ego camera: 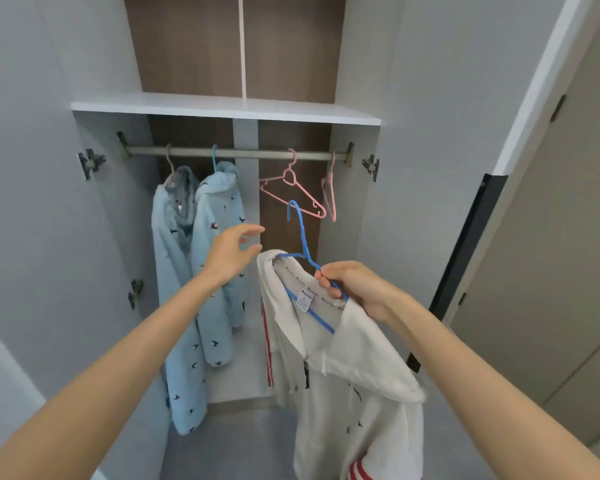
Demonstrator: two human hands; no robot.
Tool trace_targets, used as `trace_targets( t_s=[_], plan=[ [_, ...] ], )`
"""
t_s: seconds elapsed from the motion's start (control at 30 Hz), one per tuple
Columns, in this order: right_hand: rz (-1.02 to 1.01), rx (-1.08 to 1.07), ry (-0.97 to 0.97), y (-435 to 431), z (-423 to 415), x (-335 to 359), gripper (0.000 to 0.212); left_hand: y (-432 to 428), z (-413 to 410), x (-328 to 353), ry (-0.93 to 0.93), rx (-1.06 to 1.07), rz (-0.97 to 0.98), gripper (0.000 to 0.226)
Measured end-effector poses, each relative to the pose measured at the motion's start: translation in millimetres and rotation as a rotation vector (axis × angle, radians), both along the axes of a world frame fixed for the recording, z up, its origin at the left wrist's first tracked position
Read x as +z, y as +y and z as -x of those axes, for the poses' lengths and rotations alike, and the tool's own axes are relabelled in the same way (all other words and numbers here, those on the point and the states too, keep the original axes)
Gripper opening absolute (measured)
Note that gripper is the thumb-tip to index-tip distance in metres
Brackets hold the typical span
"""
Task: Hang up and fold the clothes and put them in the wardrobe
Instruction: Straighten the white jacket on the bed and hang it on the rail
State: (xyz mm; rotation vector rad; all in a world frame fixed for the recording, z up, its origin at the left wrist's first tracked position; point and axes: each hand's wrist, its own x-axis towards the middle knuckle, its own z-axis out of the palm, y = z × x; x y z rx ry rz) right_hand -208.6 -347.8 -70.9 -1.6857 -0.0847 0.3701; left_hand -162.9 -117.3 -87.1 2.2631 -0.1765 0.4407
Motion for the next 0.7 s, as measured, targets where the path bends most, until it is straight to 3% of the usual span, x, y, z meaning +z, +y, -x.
trace_targets(
  t_s=[0.27,0.5,0.7],
  plan=[
    [0.061,0.091,-0.004,52.1,-117.6,2.2,0.028,79.2,-65.8,-4.6,-0.044,0.179,-0.06,0.05],
    [-0.066,-0.069,0.099,101.8,-252.4,16.3,0.021,144.6,-189.0,0.9,-0.025,0.186,-0.085,0.057],
    [-0.079,-0.193,0.105,144.3,-352.2,19.4,0.02,175.1,-289.7,-3.2,0.119,0.138,-0.111,0.063]
  ],
)
